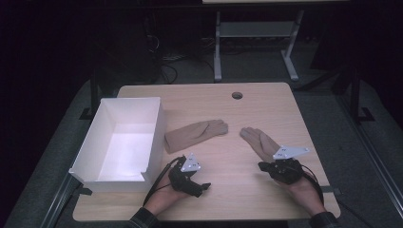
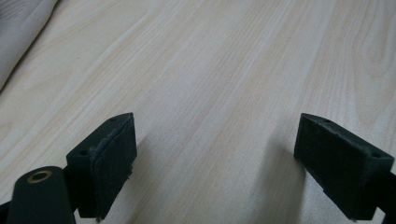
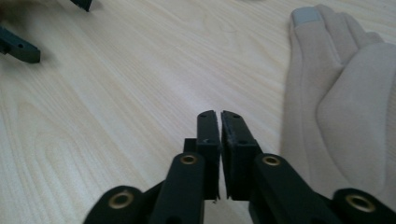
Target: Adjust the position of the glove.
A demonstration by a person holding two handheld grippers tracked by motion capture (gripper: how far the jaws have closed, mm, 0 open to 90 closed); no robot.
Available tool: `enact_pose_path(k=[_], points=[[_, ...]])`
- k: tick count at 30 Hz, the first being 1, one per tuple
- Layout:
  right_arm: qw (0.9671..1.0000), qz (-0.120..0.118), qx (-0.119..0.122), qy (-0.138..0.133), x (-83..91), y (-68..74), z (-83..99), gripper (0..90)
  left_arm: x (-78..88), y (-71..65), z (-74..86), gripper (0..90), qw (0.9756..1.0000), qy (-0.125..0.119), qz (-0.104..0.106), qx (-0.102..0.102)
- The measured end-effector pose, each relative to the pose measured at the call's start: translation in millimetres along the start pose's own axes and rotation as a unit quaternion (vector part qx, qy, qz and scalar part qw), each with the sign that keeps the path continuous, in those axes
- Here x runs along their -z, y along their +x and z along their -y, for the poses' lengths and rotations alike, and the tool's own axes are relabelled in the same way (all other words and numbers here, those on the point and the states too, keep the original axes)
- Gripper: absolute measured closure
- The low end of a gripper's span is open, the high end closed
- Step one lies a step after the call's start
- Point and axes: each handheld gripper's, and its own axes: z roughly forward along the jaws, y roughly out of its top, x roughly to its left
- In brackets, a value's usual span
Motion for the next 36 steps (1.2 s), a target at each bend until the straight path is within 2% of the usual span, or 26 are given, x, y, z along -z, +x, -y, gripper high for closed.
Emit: enact_pose_path(k=[6,10,13,15,17,18,19,21,22,28,33,34,36], points=[[0.9999,-0.009,0.004,0.003,2.3,-11.4,-3.4,90.0,0.1,0.3,-0.1,12.4,1.0000,0.001,-0.001,-0.002],[1.0000,-0.003,0.003,-0.001,6.3,-18.7,-2.9,90.0,0.1,0.2,-0.1,12.4,1.0000,0.001,-0.001,-0.002],[0.9999,0.014,-0.002,-0.004,12.7,-27.7,-0.6,90.0,0.1,0.2,-0.1,12.4,1.0000,0.001,0.000,-0.002],[0.9998,0.018,-0.005,-0.003,14.1,-31.0,-0.1,90.0,0.2,0.3,-0.1,12.4,1.0000,0.001,-0.001,-0.002],[0.9996,0.023,-0.015,-0.004,15.8,-38.8,1.6,90.0,0.1,0.2,-0.1,12.4,1.0000,0.001,-0.001,-0.002],[0.9994,0.029,-0.020,-0.001,17.3,-48.2,3.3,90.0,0.2,0.7,-0.2,12.4,1.0000,0.001,-0.002,-0.005],[0.9994,0.029,-0.020,-0.001,17.3,-48.2,3.3,90.0,0.1,0.2,-0.1,12.4,1.0000,0.001,0.000,-0.001],[0.9987,0.040,-0.033,0.001,19.9,-59.3,6.1,90.0,0.0,0.2,-0.1,12.4,1.0000,0.001,-0.001,-0.002],[0.9987,0.040,-0.033,0.001,19.9,-59.3,6.1,90.0,0.0,0.2,-0.1,12.4,1.0000,0.001,-0.001,-0.002],[0.9969,0.062,-0.048,0.005,26.3,-80.1,15.9,90.0,0.1,0.2,-0.2,12.4,1.0000,0.002,0.000,-0.001],[0.9962,0.071,-0.051,0.008,28.1,-85.3,20.1,90.0,0.1,0.2,-0.2,12.4,1.0000,0.002,0.000,-0.001],[0.9956,0.072,-0.059,0.010,28.8,-86.8,21.2,90.0,0.0,0.2,-0.1,12.4,1.0000,0.001,-0.001,-0.001],[0.9953,0.078,-0.056,0.011,28.8,-89.7,22.6,90.0,0.0,0.2,-0.1,12.4,1.0000,0.001,-0.001,-0.002]])
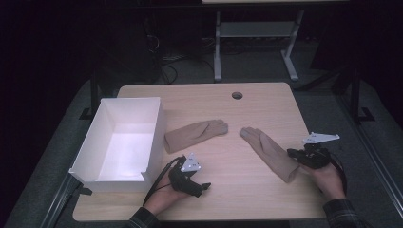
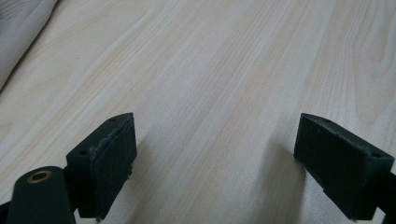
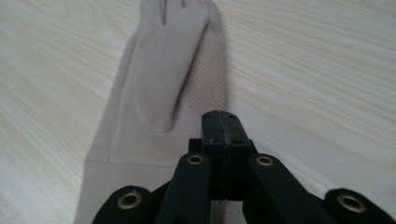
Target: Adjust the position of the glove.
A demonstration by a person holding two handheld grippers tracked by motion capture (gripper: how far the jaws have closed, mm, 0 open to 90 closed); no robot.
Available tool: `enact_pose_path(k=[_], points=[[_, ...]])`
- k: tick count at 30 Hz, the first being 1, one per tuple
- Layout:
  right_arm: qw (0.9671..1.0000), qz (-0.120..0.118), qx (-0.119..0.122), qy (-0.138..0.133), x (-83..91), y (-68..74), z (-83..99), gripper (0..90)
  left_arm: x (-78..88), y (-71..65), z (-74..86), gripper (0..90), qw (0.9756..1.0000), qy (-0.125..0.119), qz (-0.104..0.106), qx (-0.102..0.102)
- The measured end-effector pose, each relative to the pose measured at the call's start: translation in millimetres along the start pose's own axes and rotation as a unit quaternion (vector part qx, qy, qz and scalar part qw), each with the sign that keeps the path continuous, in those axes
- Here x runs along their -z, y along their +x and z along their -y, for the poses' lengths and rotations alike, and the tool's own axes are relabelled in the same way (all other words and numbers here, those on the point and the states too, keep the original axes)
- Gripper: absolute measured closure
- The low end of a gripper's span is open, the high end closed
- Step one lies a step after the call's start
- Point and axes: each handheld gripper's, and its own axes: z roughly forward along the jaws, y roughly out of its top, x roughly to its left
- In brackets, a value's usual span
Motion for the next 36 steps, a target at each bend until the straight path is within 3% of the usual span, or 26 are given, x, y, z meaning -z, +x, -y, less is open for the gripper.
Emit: enact_pose_path(k=[6,12,24,36], points=[[0.9997,0.015,-0.003,0.018,-2.4,-5.2,5.4,90.0,0.0,0.0,0.0,12.4,1.0000,0.000,0.000,0.000],[0.9996,0.013,0.000,0.026,-3.6,-5.9,7.7,90.0,0.1,0.2,-0.1,12.4,1.0000,0.000,-0.001,-0.002],[0.9992,-0.016,0.016,0.032,-3.9,2.1,6.2,90.0,0.0,0.0,0.0,12.4,1.0000,0.000,0.000,0.000],[0.9970,-0.058,0.031,0.040,-8.2,19.8,1.3,90.0,0.1,0.0,-0.1,12.4,1.0000,0.000,0.000,0.000]])
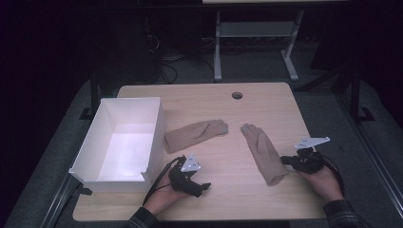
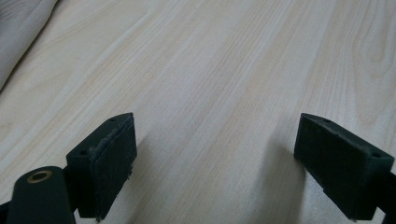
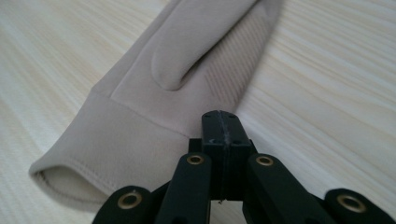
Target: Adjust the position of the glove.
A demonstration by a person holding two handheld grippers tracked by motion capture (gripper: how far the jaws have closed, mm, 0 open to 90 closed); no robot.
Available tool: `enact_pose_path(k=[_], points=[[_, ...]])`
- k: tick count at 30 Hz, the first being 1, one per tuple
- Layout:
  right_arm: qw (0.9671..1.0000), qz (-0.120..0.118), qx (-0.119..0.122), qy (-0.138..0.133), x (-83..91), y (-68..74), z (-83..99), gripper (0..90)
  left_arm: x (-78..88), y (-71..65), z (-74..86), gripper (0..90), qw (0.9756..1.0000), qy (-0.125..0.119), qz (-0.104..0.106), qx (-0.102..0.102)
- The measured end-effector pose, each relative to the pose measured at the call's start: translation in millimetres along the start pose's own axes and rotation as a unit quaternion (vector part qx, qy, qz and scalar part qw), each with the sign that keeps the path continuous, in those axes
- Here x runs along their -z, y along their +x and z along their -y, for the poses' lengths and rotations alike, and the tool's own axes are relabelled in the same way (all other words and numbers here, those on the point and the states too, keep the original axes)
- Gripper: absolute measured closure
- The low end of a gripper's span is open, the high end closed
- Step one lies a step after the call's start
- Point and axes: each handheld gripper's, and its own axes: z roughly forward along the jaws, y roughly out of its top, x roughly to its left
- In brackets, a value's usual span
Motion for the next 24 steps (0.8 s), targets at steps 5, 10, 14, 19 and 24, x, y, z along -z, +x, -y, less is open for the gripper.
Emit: enact_pose_path(k=[5,10,14,19,24], points=[[0.9998,-0.016,0.009,0.005,-2.8,8.9,-3.1,90.0,0.0,0.0,0.0,12.4,1.0000,0.000,0.000,0.000],[0.9991,-0.036,0.023,0.004,-6.8,16.7,-5.3,90.0,0.0,0.0,0.0,12.4,1.0000,0.000,0.000,0.000],[0.9988,-0.037,0.031,0.006,-6.2,20.4,-8.1,90.0,0.0,0.0,0.0,12.4,1.0000,0.000,0.000,0.000],[0.9987,-0.038,0.012,-0.031,-4.4,16.5,-21.6,90.0,0.1,0.0,-0.3,12.4,1.0000,0.001,0.000,0.000],[0.9983,-0.044,0.017,-0.034,-21.5,21.0,-39.7,90.0,0.1,0.0,-0.3,12.4,1.0000,0.002,0.000,0.000]])
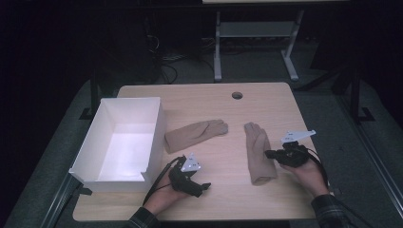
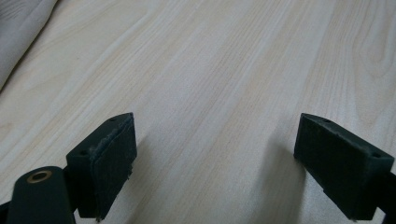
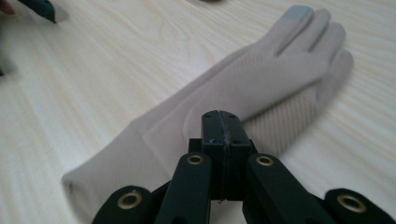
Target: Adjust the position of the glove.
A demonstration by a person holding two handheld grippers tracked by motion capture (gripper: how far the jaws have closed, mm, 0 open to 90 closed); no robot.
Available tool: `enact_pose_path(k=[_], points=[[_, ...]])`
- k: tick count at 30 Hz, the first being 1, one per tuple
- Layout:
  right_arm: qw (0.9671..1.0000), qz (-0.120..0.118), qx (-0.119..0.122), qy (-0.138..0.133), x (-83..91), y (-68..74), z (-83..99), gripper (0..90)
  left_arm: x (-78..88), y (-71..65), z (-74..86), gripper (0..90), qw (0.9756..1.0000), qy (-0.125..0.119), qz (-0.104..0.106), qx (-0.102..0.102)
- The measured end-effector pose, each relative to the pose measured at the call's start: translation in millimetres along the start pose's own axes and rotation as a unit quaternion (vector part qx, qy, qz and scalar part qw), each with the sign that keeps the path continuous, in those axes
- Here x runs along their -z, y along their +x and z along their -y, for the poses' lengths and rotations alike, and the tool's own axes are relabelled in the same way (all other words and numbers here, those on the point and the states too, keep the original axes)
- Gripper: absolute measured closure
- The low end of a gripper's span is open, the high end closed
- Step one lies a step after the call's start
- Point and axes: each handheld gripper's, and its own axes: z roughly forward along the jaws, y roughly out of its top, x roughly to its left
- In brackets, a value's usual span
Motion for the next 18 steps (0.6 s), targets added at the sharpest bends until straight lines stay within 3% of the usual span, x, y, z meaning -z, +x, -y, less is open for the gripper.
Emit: enact_pose_path(k=[4,6,10,18], points=[[0.9997,0.002,-0.004,0.023,-14.2,0.1,-2.2,90.0,-0.1,0.0,0.1,12.4,1.0000,0.000,0.000,0.000],[0.9989,0.014,0.014,0.043,-21.0,0.8,0.8,90.0,-0.1,-0.1,0.1,12.4,1.0000,-0.001,0.000,0.000],[0.9992,0.011,-0.002,0.037,-20.9,-0.4,3.9,90.0,-0.1,-0.1,0.1,12.4,1.0000,-0.001,0.000,0.000],[0.9989,0.014,0.019,0.041,-15.1,4.1,9.6,90.0,-0.2,-0.1,0.2,12.4,1.0000,-0.001,0.000,0.000]])
